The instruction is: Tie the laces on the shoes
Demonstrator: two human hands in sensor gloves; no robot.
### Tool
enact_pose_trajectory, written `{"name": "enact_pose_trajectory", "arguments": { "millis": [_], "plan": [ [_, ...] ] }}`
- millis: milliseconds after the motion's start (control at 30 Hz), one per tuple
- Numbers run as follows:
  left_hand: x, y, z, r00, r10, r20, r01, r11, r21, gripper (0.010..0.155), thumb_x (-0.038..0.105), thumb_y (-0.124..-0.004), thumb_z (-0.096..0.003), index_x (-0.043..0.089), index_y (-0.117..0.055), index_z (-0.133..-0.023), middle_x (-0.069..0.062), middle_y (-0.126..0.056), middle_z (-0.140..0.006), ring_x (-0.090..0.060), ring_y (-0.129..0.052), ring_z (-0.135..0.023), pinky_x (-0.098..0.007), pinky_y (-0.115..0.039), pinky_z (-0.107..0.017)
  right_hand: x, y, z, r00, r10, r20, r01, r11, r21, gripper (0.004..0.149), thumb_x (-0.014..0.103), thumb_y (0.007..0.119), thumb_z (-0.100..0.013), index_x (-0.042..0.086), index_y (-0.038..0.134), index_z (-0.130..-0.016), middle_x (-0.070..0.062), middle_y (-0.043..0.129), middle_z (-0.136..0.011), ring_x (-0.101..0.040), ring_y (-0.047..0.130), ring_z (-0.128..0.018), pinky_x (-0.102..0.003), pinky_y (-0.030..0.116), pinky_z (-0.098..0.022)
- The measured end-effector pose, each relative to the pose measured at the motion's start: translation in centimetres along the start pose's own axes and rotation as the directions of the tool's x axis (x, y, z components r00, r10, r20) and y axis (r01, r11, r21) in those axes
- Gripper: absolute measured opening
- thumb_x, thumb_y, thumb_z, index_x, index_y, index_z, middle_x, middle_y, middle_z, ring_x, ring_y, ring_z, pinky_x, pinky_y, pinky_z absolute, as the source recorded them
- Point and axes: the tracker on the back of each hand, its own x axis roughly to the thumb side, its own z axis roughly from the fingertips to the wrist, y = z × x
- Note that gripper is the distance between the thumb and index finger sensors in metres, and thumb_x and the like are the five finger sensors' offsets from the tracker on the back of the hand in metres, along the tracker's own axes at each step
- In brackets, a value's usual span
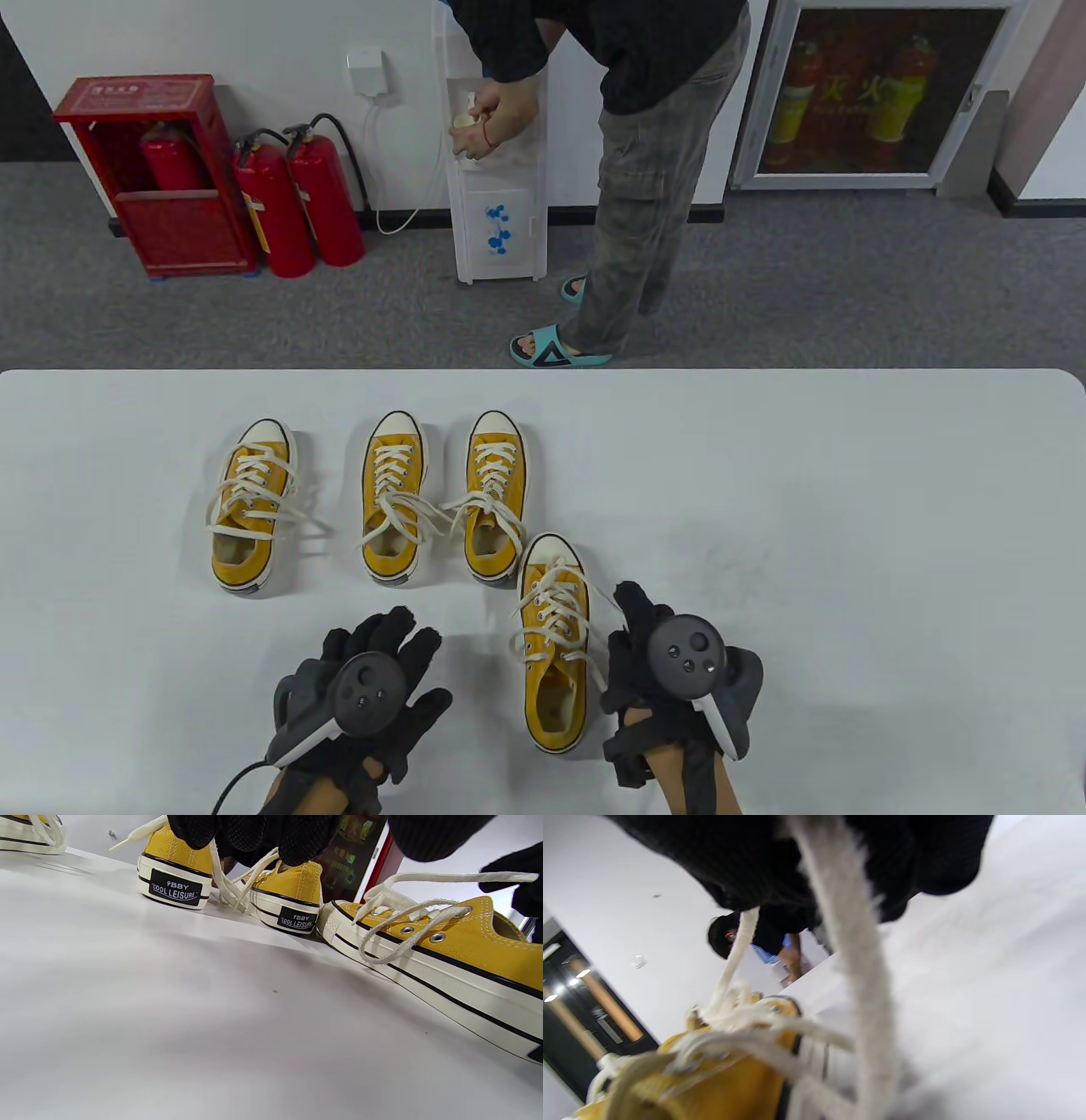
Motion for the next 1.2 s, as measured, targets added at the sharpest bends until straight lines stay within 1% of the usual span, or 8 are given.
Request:
{"name": "enact_pose_trajectory", "arguments": {
  "millis": [100, 200, 433, 733, 833, 967, 1067, 1200],
  "plan": [
    [-0.1, 0.0, 0.0, 1.000, 0.004, -0.003, -0.004, 1.000, 0.000, 0.075, 0.062, -0.068, -0.0478, 0.027, -0.052, -0.112, -0.015, -0.037, -0.123, -0.049, -0.043, -0.113, -0.079, -0.028, -0.073, -1.4, -0.8, -0.3, 0.996, -0.018, -0.082, 0.019, 1.000, 0.009, 0.048, 0.031, 0.079, -0.044, 0.020, 0.080, -0.091, 0.000, 0.088, -0.068, -0.018, 0.094, -0.043, -0.053, 0.073, -0.056],
    [-0.1, 0.0, 0.0, 1.000, 0.005, -0.006, -0.005, 1.000, -0.002, 0.075, 0.062, -0.068, -0.0479, 0.027, -0.052, -0.112, -0.016, -0.037, -0.123, -0.049, -0.044, -0.113, -0.079, -0.028, -0.073, -3.0, -1.5, -0.7, 0.983, -0.108, -0.148, 0.107, 0.994, -0.016, 0.042, 0.035, 0.080, -0.043, 0.022, 0.086, -0.082, 0.003, 0.090, -0.061, -0.017, 0.094, -0.038, -0.052, 0.075, -0.054],
    [-0.2, 0.0, 0.0, 1.000, 0.010, -0.014, -0.010, 1.000, -0.002, 0.075, 0.062, -0.068, -0.0479, 0.027, -0.052, -0.112, -0.016, -0.038, -0.123, -0.049, -0.044, -0.113, -0.079, -0.029, -0.073, -5.9, -2.1, -1.2, 0.910, -0.348, -0.226, 0.353, 0.935, -0.020, 0.043, 0.043, 0.078, -0.043, 0.022, 0.082, -0.081, 0.003, 0.087, -0.063, -0.019, 0.092, -0.044, -0.053, 0.070, -0.057],
    [0.1, 0.2, 0.0, 0.999, 0.035, 0.005, -0.035, 0.999, 0.009, 0.074, 0.062, -0.067, -0.0479, 0.028, -0.053, -0.112, -0.015, -0.041, -0.123, -0.049, -0.047, -0.113, -0.079, -0.030, -0.073, -7.1, -2.1, -1.0, 0.751, -0.626, -0.210, 0.616, 0.779, -0.119, 0.037, 0.051, 0.081, -0.046, 0.022, 0.086, -0.068, -0.002, 0.082, -0.080, -0.027, 0.091, -0.062, -0.057, 0.064, -0.062],
    [0.6, 0.0, -0.1, 0.998, 0.061, 0.017, -0.061, 0.998, 0.003, 0.074, 0.062, -0.067, -0.0479, 0.028, -0.053, -0.112, -0.015, -0.041, -0.123, -0.048, -0.047, -0.113, -0.079, -0.031, -0.073, -7.5, -1.7, -1.1, 0.683, -0.704, -0.192, 0.697, 0.708, -0.116, 0.036, 0.053, 0.081, -0.046, 0.023, 0.089, -0.063, -0.001, 0.087, -0.077, -0.025, 0.095, -0.059, -0.057, 0.067, -0.060],
    [1.9, -0.1, -0.7, 0.992, 0.121, 0.027, -0.121, 0.993, -0.016, 0.075, 0.062, -0.067, -0.0479, 0.028, -0.051, -0.112, -0.014, -0.040, -0.123, -0.047, -0.049, -0.113, -0.078, -0.032, -0.074, -8.0, -1.2, -1.3, 0.593, -0.784, -0.184, 0.782, 0.616, -0.101, 0.036, 0.054, 0.080, -0.047, 0.024, 0.091, -0.063, -0.001, 0.090, -0.076, -0.024, 0.099, -0.056, -0.055, 0.072, -0.058],
    [3.3, 0.5, -1.6, 0.982, 0.190, 0.015, -0.190, 0.981, -0.035, 0.074, 0.061, -0.069, -0.0484, 0.029, -0.050, -0.113, -0.014, -0.039, -0.123, -0.047, -0.052, -0.112, -0.078, -0.034, -0.075, -8.0, -1.2, -1.3, 0.582, -0.792, -0.186, 0.791, 0.604, -0.099, 0.035, 0.053, 0.080, -0.047, 0.025, 0.091, -0.064, -0.002, 0.090, -0.077, -0.022, 0.100, -0.055, -0.054, 0.073, -0.057],
    [6.1, 1.8, -3.2, 0.980, 0.198, 0.014, -0.197, 0.980, -0.038, 0.073, 0.059, -0.070, -0.0492, 0.030, -0.049, -0.113, -0.014, -0.040, -0.123, -0.045, -0.058, -0.110, -0.076, -0.038, -0.076, -7.9, -1.2, -1.3, 0.581, -0.794, -0.181, 0.795, 0.601, -0.085, 0.035, 0.052, 0.080, -0.047, 0.025, 0.090, -0.067, -0.003, 0.088, -0.079, -0.022, 0.100, -0.055, -0.053, 0.073, -0.057]
  ]
}}
